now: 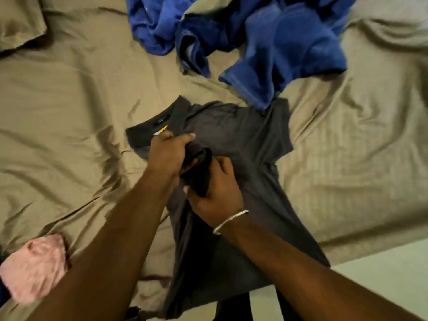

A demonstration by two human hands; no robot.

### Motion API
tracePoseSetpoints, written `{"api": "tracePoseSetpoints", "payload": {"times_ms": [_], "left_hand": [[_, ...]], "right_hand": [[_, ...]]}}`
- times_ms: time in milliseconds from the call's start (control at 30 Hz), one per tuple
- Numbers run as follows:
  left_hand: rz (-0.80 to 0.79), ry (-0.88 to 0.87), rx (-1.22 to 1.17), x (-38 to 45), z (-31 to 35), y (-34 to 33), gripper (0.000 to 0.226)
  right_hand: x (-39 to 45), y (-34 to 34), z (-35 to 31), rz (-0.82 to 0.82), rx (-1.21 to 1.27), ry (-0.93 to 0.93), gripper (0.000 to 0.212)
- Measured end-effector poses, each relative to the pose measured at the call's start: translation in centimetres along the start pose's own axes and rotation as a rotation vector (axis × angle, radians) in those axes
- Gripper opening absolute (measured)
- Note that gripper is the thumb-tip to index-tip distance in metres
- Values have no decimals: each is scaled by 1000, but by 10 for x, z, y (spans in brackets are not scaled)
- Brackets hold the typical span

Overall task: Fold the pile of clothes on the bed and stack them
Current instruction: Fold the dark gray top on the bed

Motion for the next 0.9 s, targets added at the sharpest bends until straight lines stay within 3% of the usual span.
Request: {"api": "tracePoseSetpoints", "payload": {"times_ms": [67,167,333,433,567,600,667,733,833,900], "left_hand": [[-13,46,0,3,9,-45,33],[-49,189,-68,14,12,-110,5],[-197,177,-23,39,24,-196,26],[-178,229,120,56,24,-220,20],[-371,325,391,65,8,-222,31],[-411,294,447,65,6,-217,31],[-460,67,620,78,4,-208,20],[-424,-270,886,82,7,-203,42],[-336,-660,1090,70,8,-212,76],[-253,-769,1121,67,10,-221,68]], "right_hand": [[13,25,19,73,41,-111,74],[31,55,56,157,111,-293,91],[65,106,89,263,58,-332,50],[77,135,115,314,33,-355,41],[71,151,165,303,81,-532,27],[68,151,168,325,155,-514,20],[66,147,157,298,178,-392,42],[62,136,151,186,9,-322,51],[56,132,164,198,-21,-398,21],[53,141,172,298,23,-439,18]]}}
Point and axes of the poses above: each hand's wrist, its own x-axis towards the middle knuckle, its own y-axis out of the back of the hand, z = x × y, the point moved 7 cm from there along x, towards the middle knuckle, and after that the axes turned 8 degrees about y, right-handed, at the moved point
